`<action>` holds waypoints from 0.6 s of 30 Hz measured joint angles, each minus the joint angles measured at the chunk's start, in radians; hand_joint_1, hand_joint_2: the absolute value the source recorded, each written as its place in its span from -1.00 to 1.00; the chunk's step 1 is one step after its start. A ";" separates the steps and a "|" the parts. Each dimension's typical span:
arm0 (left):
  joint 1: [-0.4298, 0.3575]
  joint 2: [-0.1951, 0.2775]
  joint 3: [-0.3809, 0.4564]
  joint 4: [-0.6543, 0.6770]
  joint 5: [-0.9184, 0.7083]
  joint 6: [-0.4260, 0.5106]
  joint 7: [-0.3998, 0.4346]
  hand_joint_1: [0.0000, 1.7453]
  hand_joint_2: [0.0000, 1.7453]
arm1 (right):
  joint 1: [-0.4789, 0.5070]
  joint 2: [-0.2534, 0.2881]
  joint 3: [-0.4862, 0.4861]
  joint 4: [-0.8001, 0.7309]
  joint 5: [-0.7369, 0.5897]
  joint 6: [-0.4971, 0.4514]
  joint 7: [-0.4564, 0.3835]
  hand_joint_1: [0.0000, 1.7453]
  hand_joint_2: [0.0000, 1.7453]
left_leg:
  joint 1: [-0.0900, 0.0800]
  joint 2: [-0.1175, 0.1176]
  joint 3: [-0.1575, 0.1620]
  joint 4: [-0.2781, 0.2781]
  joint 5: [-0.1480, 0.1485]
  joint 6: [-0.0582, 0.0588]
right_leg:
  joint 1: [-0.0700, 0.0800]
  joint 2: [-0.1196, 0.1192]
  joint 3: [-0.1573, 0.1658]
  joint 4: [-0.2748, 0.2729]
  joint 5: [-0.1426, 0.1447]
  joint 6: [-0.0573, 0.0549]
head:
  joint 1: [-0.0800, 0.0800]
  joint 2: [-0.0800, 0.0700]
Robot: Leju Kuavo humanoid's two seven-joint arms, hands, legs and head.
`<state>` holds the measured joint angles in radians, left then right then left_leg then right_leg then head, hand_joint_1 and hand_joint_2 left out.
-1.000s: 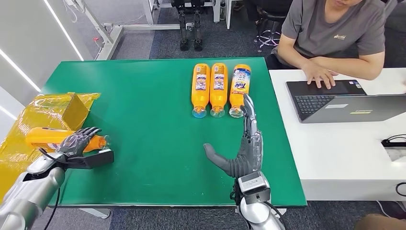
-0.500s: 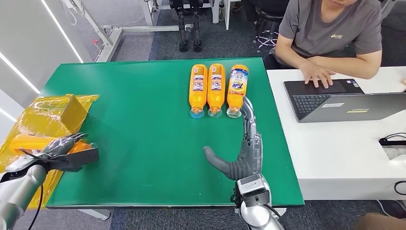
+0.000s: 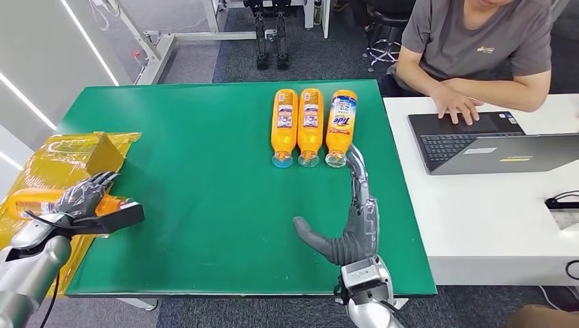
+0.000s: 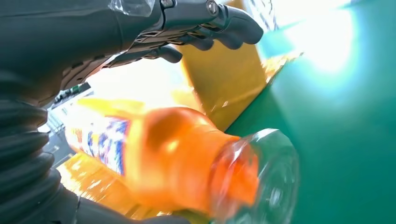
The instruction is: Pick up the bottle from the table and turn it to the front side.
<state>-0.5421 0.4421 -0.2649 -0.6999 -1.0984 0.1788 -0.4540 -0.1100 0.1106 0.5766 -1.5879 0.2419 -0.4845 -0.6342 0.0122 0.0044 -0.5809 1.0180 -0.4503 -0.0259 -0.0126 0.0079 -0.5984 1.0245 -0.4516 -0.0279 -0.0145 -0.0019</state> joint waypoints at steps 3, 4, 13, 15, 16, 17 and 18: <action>0.000 -0.030 0.023 -0.027 0.003 0.103 -0.006 -1.00 1.00 | 0.001 0.000 -0.001 -0.001 0.000 0.002 0.003 -1.00 1.00 | 0.000 0.000 -0.002 0.000 0.000 0.000 | 0.000 0.000 -0.001 -0.001 0.000 0.000 | 0.000 0.000; 0.001 -0.041 0.036 -0.040 0.011 0.147 -0.013 -1.00 1.00 | 0.001 0.000 -0.001 -0.001 -0.001 0.003 0.004 -1.00 1.00 | 0.000 -0.001 -0.002 0.000 0.000 0.001 | 0.000 -0.001 -0.001 -0.001 0.000 0.000 | 0.000 0.000; 0.032 -0.119 0.141 -0.166 0.083 0.281 -0.057 -1.00 1.00 | 0.001 0.000 -0.001 0.005 -0.012 0.003 0.005 -1.00 1.00 | 0.000 -0.001 -0.004 0.000 -0.001 0.001 | 0.000 -0.001 -0.003 -0.001 0.000 0.000 | 0.000 0.000; 0.037 -0.126 0.151 -0.178 0.084 0.282 -0.058 -1.00 1.00 | 0.001 0.000 -0.001 0.007 -0.012 0.003 0.005 -1.00 1.00 | 0.000 -0.001 -0.004 0.000 -0.001 0.001 | 0.000 -0.001 -0.003 -0.001 0.000 0.000 | 0.000 0.000; 0.039 -0.129 0.154 -0.182 0.085 0.282 -0.058 -1.00 1.00 | 0.001 0.000 -0.001 0.008 -0.012 0.003 0.005 -1.00 1.00 | 0.000 -0.001 -0.004 0.000 -0.001 0.001 | 0.000 -0.001 -0.003 -0.001 0.000 0.000 | 0.000 0.000; 0.040 -0.131 0.156 -0.186 0.088 0.284 -0.061 -1.00 1.00 | 0.001 0.000 -0.001 0.008 -0.012 0.003 0.005 -1.00 1.00 | 0.000 -0.001 -0.004 0.000 -0.001 0.001 | 0.000 -0.001 -0.003 -0.001 0.000 0.000 | 0.000 0.000; 0.043 -0.134 0.160 -0.191 0.096 0.289 -0.067 -1.00 1.00 | 0.001 0.000 -0.001 0.009 -0.013 0.003 0.004 -1.00 1.00 | 0.000 -0.001 -0.004 0.000 -0.001 0.001 | 0.000 -0.001 -0.003 -0.001 0.000 0.000 | 0.000 0.000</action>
<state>-0.4996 0.3084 -0.1048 -0.8906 -1.0024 0.4679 -0.5213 -0.1091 0.1106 0.5760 -1.5792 0.2287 -0.4814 -0.6297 0.0123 0.0033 -0.5851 1.0182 -0.4511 -0.0248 -0.0127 0.0066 -0.6011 1.0236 -0.4515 -0.0275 -0.0145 -0.0019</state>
